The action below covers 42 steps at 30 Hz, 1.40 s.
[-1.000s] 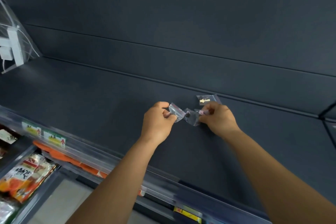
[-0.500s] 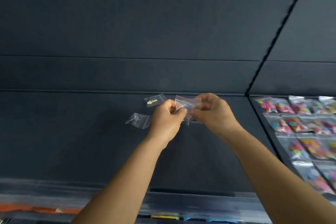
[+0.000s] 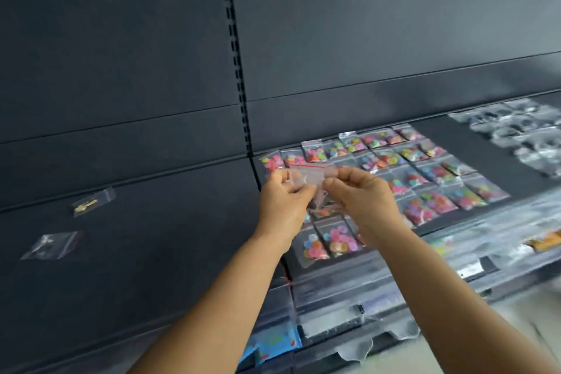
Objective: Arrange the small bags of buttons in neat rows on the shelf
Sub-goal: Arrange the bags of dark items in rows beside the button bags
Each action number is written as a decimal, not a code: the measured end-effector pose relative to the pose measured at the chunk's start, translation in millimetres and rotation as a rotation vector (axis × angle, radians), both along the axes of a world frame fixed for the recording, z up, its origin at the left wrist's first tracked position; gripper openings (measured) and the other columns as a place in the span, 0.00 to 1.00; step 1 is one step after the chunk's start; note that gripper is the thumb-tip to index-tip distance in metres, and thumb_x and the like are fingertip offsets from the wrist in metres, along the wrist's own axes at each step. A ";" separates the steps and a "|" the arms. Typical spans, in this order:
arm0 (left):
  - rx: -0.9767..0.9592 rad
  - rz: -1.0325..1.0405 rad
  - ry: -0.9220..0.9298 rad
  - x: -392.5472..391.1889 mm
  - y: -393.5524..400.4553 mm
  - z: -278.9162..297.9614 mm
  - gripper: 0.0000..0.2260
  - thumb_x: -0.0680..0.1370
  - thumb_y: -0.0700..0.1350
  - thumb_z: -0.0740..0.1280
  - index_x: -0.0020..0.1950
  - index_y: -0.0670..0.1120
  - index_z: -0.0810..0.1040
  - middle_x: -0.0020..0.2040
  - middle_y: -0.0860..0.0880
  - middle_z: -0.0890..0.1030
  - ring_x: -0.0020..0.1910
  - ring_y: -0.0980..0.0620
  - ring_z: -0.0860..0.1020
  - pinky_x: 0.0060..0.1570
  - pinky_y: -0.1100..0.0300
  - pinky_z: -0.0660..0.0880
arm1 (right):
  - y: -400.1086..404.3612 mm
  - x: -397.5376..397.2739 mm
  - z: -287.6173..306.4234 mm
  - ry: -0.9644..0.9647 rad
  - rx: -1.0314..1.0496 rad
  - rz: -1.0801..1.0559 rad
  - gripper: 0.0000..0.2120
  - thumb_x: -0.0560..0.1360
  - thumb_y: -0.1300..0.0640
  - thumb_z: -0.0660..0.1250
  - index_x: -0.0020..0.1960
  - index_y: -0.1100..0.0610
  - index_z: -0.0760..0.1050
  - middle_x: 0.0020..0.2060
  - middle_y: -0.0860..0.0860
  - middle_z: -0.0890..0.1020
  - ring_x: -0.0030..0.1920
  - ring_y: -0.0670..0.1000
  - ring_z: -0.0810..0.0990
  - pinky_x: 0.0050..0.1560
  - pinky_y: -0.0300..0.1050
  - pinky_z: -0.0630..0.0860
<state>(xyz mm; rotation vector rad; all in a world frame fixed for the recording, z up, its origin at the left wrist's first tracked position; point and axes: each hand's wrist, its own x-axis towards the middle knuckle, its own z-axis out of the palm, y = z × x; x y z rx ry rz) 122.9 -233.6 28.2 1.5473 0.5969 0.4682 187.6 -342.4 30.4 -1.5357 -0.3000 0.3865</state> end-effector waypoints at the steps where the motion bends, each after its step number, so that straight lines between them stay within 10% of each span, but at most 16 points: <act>1: 0.015 -0.005 -0.001 10.2 -18.3 -0.2 0.10 0.73 0.39 0.71 0.51 0.45 0.73 0.47 0.47 0.83 0.42 0.51 0.81 0.42 0.57 0.78 | -19.9 7.6 -0.8 0.014 -0.019 0.003 0.07 0.73 0.61 0.69 0.37 0.54 0.81 0.32 0.49 0.83 0.33 0.45 0.80 0.35 0.38 0.76; 9: 0.094 -0.211 -0.009 78.2 -158.4 -3.3 0.04 0.75 0.43 0.67 0.41 0.46 0.79 0.34 0.50 0.83 0.33 0.54 0.81 0.33 0.60 0.78 | -169.3 56.8 -0.5 -0.026 -0.066 -0.112 0.10 0.72 0.63 0.69 0.33 0.56 0.79 0.30 0.54 0.82 0.33 0.51 0.78 0.36 0.43 0.77; 17: 0.134 -0.338 0.024 138.0 -254.9 -5.1 0.06 0.76 0.44 0.66 0.43 0.43 0.80 0.40 0.43 0.83 0.43 0.42 0.81 0.48 0.44 0.79 | -271.4 99.6 -5.0 0.017 -0.007 -0.333 0.06 0.74 0.63 0.68 0.38 0.58 0.79 0.29 0.50 0.80 0.31 0.47 0.77 0.34 0.37 0.77; 42: 0.160 -0.573 -0.024 399.7 -366.6 -7.1 0.04 0.74 0.44 0.69 0.40 0.48 0.81 0.32 0.53 0.82 0.28 0.59 0.78 0.32 0.61 0.77 | -400.7 339.3 -1.0 -0.015 -0.138 -0.543 0.04 0.72 0.61 0.70 0.38 0.57 0.80 0.30 0.51 0.81 0.31 0.48 0.77 0.33 0.39 0.75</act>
